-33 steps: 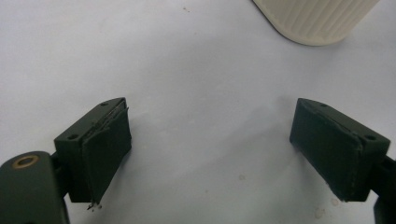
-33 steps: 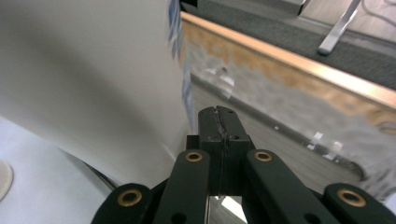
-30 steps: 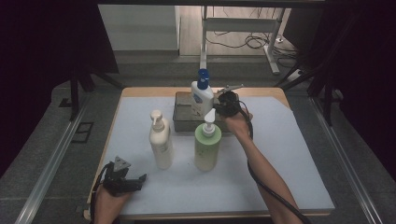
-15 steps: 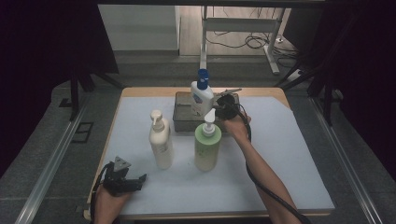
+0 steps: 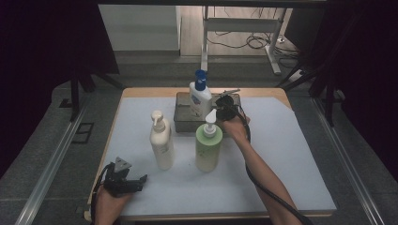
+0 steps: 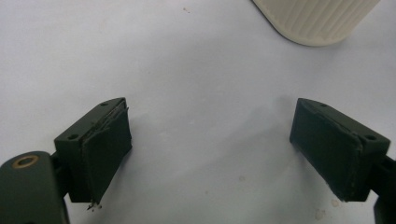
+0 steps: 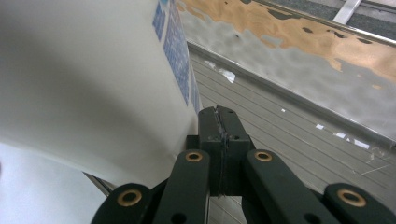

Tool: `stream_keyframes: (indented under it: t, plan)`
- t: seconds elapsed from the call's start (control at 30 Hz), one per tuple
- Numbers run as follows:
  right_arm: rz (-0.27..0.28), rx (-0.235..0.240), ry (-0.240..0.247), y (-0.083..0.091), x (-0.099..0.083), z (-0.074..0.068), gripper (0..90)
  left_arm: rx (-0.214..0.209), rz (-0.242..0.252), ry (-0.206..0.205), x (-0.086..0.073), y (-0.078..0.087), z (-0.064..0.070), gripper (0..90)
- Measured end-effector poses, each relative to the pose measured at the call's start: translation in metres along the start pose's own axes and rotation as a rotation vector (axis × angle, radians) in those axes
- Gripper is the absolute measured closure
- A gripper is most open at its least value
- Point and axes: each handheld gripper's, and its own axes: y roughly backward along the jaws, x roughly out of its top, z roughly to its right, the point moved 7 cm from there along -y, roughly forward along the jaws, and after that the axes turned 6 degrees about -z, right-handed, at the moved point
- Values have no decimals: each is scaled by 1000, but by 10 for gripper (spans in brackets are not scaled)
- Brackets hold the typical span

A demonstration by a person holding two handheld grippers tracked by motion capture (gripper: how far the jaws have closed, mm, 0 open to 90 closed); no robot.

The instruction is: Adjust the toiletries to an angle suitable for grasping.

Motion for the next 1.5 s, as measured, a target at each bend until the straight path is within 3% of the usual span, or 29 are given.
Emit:
stream_keyframes:
  t: [0.5,1.5]
  plan:
    - [-13,-21,19,-2,0,-5,874,0,0,0,0,0,0,121]
    - [-42,9,71,-13,7,-21,854,0,0,-1,0,0,0,121]
